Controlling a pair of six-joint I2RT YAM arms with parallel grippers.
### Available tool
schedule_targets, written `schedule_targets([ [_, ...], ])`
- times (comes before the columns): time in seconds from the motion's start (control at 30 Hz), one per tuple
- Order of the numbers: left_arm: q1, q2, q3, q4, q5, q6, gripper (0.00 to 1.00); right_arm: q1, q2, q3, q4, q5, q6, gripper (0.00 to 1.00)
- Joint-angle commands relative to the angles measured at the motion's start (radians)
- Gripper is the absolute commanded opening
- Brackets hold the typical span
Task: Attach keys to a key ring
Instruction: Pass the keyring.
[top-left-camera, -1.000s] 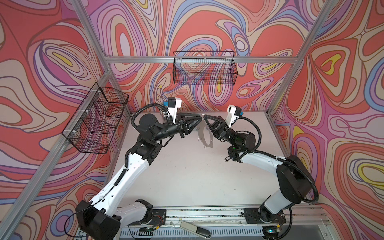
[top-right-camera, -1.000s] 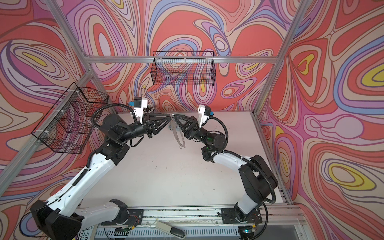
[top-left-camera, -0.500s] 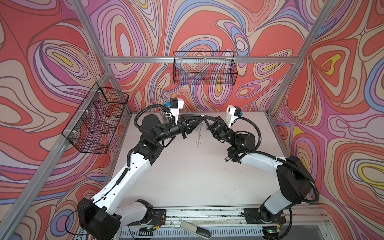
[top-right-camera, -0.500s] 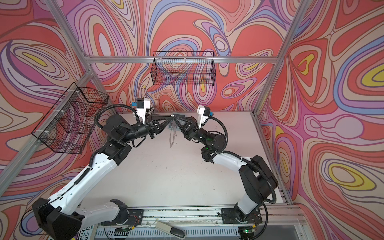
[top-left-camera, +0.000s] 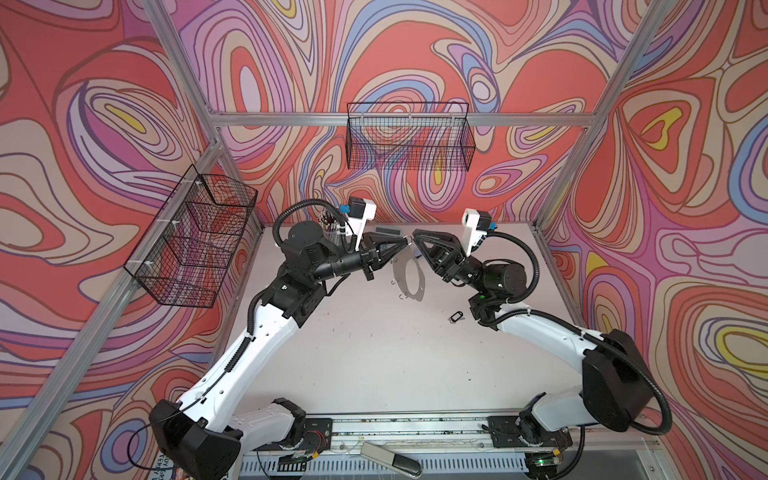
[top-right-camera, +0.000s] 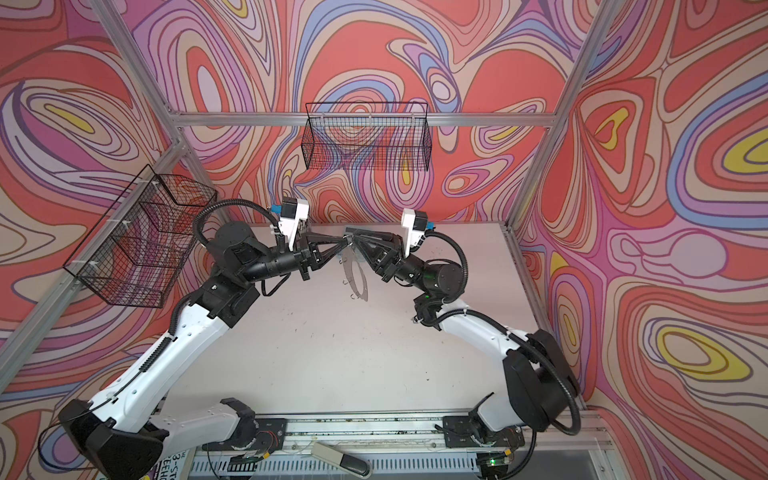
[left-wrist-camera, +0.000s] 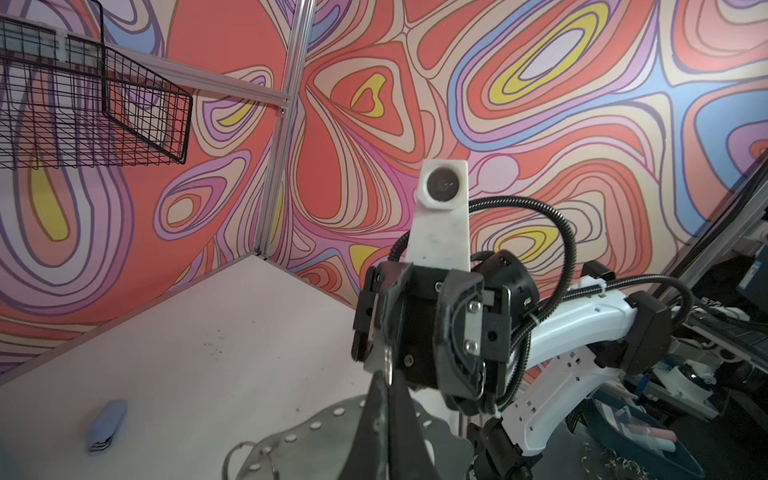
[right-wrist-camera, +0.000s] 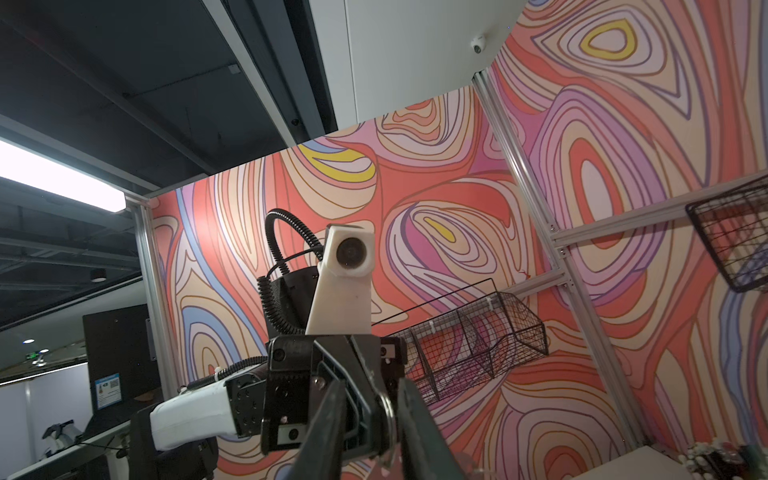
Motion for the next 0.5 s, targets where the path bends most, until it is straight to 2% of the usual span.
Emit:
schedule_targets([
  [0.0,0.003,-0.007,0.109,-0.277,0.03,0.181,0.0,-0.038,-0.078,0.056,-0.387,-0.117,-0.192,0.24],
  [0.1,0.006,0.012,0.193,-0.467,0.038,0.283,0.0,-0.042,-0.119,0.149,-0.758,-0.159,-0.428,0.24],
  [0.2,0.008,0.044,0.274,-0.622,0.044,0.361,0.0,-0.044,-0.13,0.212,-0.967,-0.195,-0.566,0.25],
  [0.33,0.008,0.08,0.334,-0.754,0.04,0.422,0.0,-0.044,-0.111,0.292,-1.151,-0.246,-0.688,0.25],
  [0.47,0.008,0.095,0.35,-0.811,0.026,0.457,0.0,-0.044,-0.093,0.313,-1.158,-0.293,-0.699,0.23],
])
